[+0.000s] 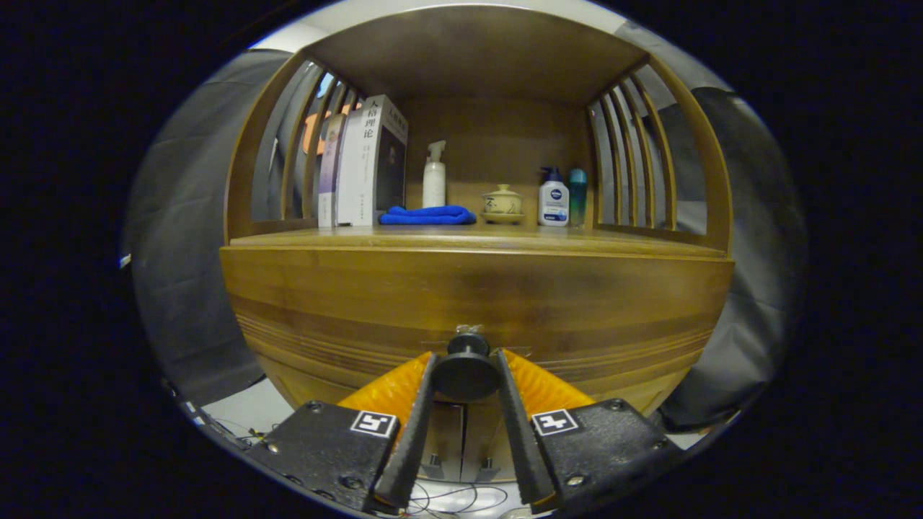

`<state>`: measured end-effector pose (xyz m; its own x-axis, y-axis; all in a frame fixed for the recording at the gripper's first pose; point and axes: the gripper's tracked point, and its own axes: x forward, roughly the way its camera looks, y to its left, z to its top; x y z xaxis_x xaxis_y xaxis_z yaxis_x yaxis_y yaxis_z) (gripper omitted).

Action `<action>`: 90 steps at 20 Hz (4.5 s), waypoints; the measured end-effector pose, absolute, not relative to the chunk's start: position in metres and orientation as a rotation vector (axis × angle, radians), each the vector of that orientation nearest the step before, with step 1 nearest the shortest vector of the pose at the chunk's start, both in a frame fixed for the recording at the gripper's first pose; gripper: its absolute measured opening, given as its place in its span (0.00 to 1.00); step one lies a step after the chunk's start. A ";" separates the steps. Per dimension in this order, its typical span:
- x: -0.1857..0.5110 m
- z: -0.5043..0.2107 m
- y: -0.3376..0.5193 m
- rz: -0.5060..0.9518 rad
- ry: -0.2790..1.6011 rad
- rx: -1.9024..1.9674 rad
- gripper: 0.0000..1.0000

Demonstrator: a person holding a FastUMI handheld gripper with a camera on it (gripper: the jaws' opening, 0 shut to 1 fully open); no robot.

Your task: Pull open the drawer, take out the items inside it, and place them on the countertop above the cabinet.

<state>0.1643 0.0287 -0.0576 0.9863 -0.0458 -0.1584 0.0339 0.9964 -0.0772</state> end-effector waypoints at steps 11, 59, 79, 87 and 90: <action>0.165 -0.060 0.027 -0.042 0.147 -0.075 0.38; -0.010 -0.086 0.027 0.023 0.120 -0.021 0.37; 0.026 0.095 0.056 0.070 -0.029 -0.172 0.92; 0.097 0.040 0.087 0.129 0.400 -0.141 0.92; 0.108 0.008 0.091 0.140 0.592 -0.086 0.92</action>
<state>0.1076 0.0907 0.0075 0.8205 0.1066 -0.5616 -0.1558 0.9870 -0.0404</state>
